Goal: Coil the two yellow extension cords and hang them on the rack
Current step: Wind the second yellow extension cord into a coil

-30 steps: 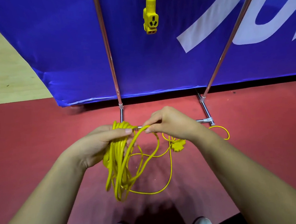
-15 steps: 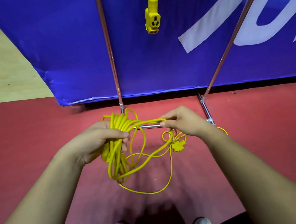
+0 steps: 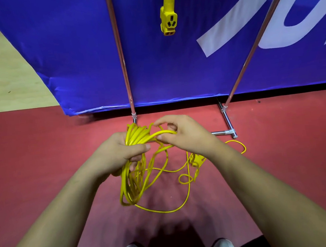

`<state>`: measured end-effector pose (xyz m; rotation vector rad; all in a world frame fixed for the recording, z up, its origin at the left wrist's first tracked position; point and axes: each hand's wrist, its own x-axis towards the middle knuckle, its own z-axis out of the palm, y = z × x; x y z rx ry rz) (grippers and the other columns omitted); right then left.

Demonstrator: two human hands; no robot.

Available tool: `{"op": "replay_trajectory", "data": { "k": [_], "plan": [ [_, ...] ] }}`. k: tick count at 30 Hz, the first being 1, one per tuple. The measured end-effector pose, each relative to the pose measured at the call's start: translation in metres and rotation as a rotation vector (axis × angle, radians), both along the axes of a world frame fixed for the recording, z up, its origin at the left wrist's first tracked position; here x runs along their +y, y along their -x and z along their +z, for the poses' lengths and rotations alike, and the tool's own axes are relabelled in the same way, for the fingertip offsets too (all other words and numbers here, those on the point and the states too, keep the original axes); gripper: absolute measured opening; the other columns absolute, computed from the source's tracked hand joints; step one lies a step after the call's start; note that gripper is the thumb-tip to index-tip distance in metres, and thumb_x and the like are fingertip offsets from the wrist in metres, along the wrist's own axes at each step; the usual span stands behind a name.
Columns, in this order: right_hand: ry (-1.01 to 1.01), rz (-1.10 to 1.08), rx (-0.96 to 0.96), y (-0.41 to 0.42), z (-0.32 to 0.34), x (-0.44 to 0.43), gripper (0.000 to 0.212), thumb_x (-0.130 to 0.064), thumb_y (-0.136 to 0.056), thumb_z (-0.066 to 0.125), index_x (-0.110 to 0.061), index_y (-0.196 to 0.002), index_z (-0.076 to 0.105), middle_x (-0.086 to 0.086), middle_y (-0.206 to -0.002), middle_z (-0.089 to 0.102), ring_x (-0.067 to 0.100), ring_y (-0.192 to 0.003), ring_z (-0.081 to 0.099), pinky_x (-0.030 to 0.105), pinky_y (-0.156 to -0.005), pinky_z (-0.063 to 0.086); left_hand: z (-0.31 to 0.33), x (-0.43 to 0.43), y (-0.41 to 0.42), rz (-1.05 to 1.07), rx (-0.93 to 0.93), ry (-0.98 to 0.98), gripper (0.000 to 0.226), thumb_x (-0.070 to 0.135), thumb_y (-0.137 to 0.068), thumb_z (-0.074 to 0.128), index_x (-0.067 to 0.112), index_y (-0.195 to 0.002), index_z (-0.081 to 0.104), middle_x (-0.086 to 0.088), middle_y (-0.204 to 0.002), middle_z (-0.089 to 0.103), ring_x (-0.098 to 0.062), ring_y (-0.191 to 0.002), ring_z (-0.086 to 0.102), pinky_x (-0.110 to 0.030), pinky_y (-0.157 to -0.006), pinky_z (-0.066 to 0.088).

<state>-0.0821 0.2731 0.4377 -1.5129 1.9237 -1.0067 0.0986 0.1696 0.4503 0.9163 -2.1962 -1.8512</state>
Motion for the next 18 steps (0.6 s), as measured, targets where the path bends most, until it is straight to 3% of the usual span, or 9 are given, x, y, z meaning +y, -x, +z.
{"op": "replay_trajectory", "data": {
  "k": [3,6,10,14,17,18],
  "plan": [
    [-0.076,-0.005,-0.078,0.005,-0.005,0.003,0.002,-0.019,-0.085,0.071,-0.017,-0.084,0.07,0.006,-0.059,0.049,0.01,-0.057,0.043,0.032,-0.055,0.036,0.001,0.0,0.004,0.071,0.023,0.033,0.047,0.015,-0.089,0.064,0.018,-0.047,0.044,-0.003,-0.041,0.04,-0.02,-0.036,0.04,-0.021,-0.04,0.031],
    [-0.151,-0.09,-0.032,0.012,-0.009,0.007,0.023,-0.026,-0.087,0.07,-0.011,-0.071,0.064,0.008,-0.06,0.059,0.008,-0.053,0.045,0.027,-0.055,0.038,-0.004,-0.008,0.004,0.227,0.044,0.003,0.049,0.018,-0.088,0.064,0.019,-0.043,0.044,-0.003,-0.041,0.041,-0.022,-0.041,0.041,-0.029,-0.048,0.031],
    [-0.173,-0.159,-0.065,0.014,-0.012,0.005,0.032,-0.032,-0.087,0.069,-0.004,-0.075,0.061,0.004,-0.056,0.051,0.01,-0.048,0.041,0.025,-0.049,0.032,-0.008,-0.014,0.0,0.321,0.013,0.005,0.046,0.024,-0.086,0.066,0.018,-0.045,0.046,-0.008,-0.041,0.046,-0.028,-0.05,0.039,-0.04,-0.052,0.03],
    [-0.03,-0.201,-0.145,0.015,-0.012,0.003,0.018,-0.02,-0.088,0.068,-0.014,-0.073,0.061,-0.002,-0.056,0.044,0.008,-0.051,0.037,0.026,-0.054,0.031,-0.003,-0.012,0.0,0.22,-0.033,0.022,0.05,0.014,-0.088,0.064,0.017,-0.042,0.045,-0.005,-0.042,0.04,-0.02,-0.036,0.039,-0.026,-0.043,0.031],
    [0.045,-0.181,-0.114,0.014,-0.011,0.0,0.013,-0.02,-0.081,0.075,-0.017,-0.083,0.062,-0.004,-0.076,0.053,0.003,-0.065,0.045,0.023,-0.065,0.037,0.001,-0.01,0.0,0.144,-0.08,0.003,0.044,0.004,-0.087,0.063,0.017,-0.047,0.049,-0.003,-0.04,0.037,-0.017,-0.03,0.037,-0.018,-0.037,0.028],
    [0.049,-0.148,-0.085,0.011,-0.01,0.0,0.023,-0.023,-0.076,0.079,-0.021,-0.093,0.062,-0.005,-0.088,0.054,0.0,-0.075,0.048,0.017,-0.071,0.038,0.002,-0.009,0.0,0.121,-0.103,0.007,0.038,0.003,-0.086,0.062,0.016,-0.053,0.048,-0.003,-0.04,0.038,-0.017,-0.029,0.037,-0.015,-0.036,0.027]
  ]
}}
